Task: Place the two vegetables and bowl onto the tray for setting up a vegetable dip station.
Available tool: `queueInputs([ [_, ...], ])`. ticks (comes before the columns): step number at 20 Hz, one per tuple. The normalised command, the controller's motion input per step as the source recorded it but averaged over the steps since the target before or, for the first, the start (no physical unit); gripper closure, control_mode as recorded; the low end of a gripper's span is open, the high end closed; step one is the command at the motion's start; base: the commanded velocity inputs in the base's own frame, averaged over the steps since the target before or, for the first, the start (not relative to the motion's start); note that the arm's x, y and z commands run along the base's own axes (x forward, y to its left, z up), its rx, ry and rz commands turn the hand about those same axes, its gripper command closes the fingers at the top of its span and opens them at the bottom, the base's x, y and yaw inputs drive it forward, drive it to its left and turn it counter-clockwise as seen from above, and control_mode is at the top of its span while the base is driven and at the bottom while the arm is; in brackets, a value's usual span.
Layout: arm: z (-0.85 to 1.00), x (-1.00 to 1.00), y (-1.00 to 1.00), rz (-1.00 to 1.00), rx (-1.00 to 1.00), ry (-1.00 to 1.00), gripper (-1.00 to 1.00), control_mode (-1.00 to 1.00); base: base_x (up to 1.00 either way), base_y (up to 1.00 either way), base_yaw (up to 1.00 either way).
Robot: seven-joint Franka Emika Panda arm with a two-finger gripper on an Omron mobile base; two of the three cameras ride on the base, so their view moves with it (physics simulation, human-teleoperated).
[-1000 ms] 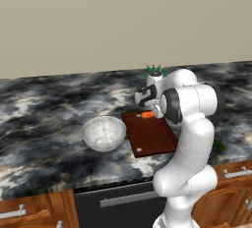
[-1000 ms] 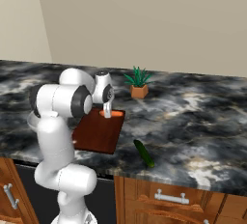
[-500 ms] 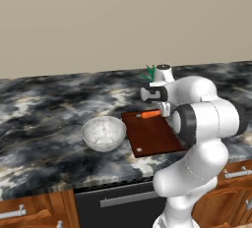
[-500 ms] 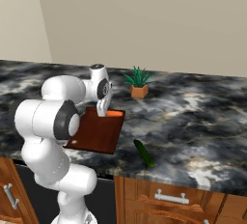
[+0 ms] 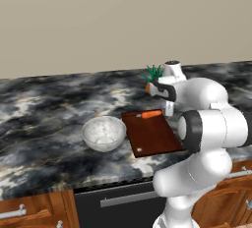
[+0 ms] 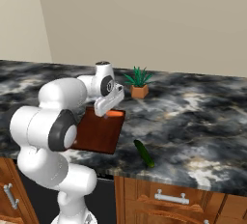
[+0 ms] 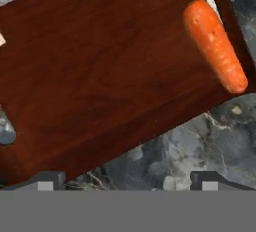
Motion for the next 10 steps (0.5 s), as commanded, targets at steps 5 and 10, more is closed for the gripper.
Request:
queueInputs([
  [5,0.00,-0.35,-0.49,-0.49,0.08,0.04,-1.00,-1.00,0.00,0.00,0.00],
  [10,0.00,-0.30,-0.59,-0.43,0.02,0.00,-1.00,-1.00,0.00,0.00,0.00],
])
